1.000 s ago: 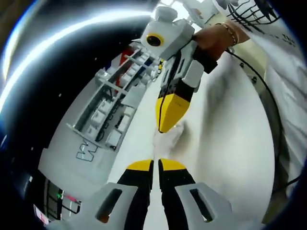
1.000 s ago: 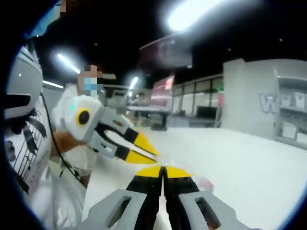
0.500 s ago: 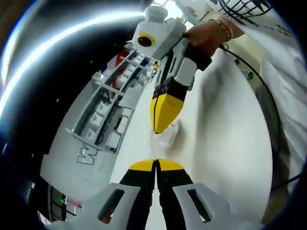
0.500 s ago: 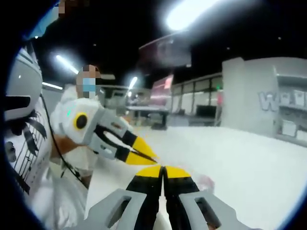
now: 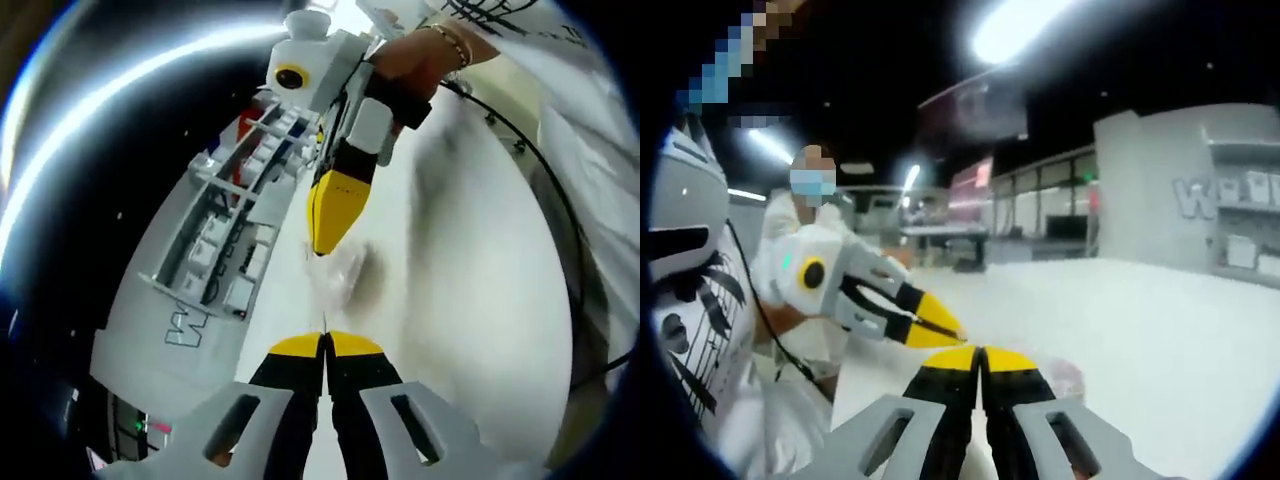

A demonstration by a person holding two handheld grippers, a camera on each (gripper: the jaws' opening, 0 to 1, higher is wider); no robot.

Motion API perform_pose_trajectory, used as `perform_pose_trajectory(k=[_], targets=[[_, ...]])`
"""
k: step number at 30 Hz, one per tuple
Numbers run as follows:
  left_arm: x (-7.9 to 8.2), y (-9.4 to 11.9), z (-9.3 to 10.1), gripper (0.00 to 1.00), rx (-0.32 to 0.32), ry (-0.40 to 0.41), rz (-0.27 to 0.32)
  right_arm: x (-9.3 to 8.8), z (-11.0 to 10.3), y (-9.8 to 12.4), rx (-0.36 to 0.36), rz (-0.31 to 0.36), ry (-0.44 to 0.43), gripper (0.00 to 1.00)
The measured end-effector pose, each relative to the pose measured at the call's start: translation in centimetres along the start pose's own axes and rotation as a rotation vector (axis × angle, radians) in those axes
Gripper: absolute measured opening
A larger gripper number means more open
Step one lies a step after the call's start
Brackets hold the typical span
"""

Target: Open the resealable bag by pulling the two sides of the seal apart until the entire bag opening is separated and visibly accessible.

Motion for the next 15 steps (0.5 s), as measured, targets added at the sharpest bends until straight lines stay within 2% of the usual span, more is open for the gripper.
perform_pose_trajectory(k=[6, 10, 15], targets=[[-0.04, 0.11, -0.08, 0.02, -0.008, 0.000, 0.002, -0.17, 0.00, -0.22, 0.003, -0.002, -0.002, 0.00], [0.09, -0.06, -0.09, 0.07, -0.010, -0.009, 0.007, -0.09, 0.02, -0.26, 0.001, 0.002, -0.011, 0.00], [0.23, -0.17, -0.21, 0.07, -0.009, -0.039, 0.013, 0.04, 0.03, -0.27, 0.000, 0.010, -0.026, 0.00]])
Point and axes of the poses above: the point that each gripper's makers call its tool centre point, and the gripper's own axes: y roughly backward along the fingers, z roughly to its right, x roughly out of its top, the point moved 10 cm from there along y, roughly backward along the fingers, and after that the axes turned 2 degrees about y, right-handed, at the moved point
